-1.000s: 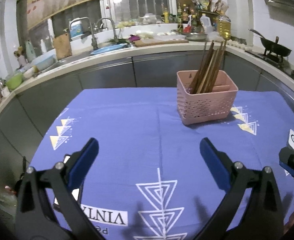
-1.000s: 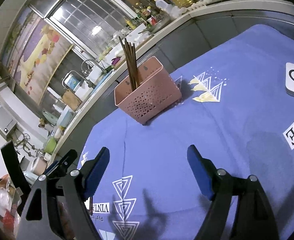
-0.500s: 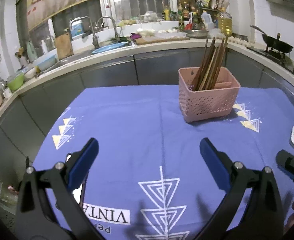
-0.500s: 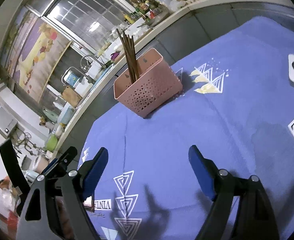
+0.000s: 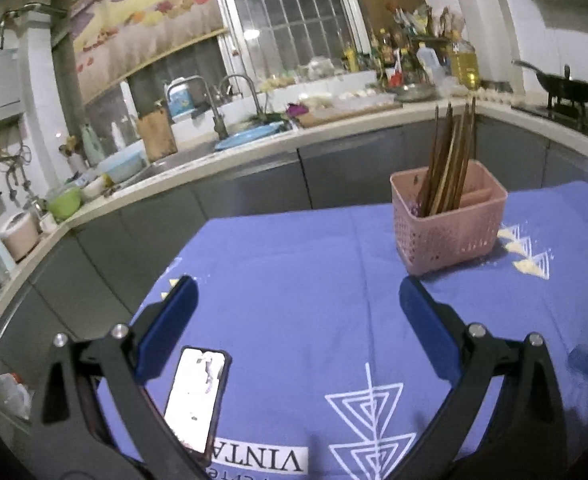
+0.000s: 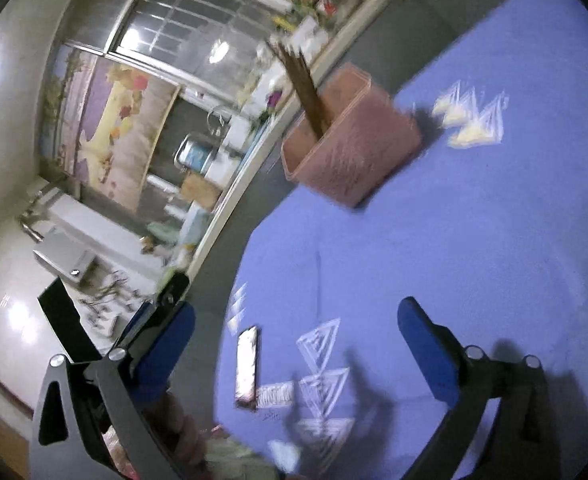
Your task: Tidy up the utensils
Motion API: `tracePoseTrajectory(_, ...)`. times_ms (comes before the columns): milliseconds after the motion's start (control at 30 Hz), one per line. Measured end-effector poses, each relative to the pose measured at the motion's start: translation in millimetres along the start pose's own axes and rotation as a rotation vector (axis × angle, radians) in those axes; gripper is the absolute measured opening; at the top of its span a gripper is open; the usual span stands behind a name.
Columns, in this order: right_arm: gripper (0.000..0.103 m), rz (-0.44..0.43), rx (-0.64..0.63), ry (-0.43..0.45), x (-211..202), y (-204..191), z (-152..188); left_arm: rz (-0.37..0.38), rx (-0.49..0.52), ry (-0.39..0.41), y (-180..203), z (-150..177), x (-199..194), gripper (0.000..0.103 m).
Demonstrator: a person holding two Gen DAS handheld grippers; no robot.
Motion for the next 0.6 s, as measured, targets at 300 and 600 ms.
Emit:
tracePoseTrajectory(300, 0.099, 0.069, -0.036, 0.081, -4, 5, -9, 0.041, -0.004, -0.041, 1, 4, 4, 0.097)
tracePoseTrajectory(600, 0.097, 0.072, 0.071, 0.042, 3, 26, 0, 0.022, 0.015, 0.029, 6, -4, -6, 0.097)
Point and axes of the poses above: each gripper's, at about its wrist camera, not at the fingertips, and x roughly the way its jaws point, y to its right, z to its underside, the point moved 10 cm from there along x, roughly the way its jaws point, and after that the axes turned 10 degrees about x, right-handed, at the moved point
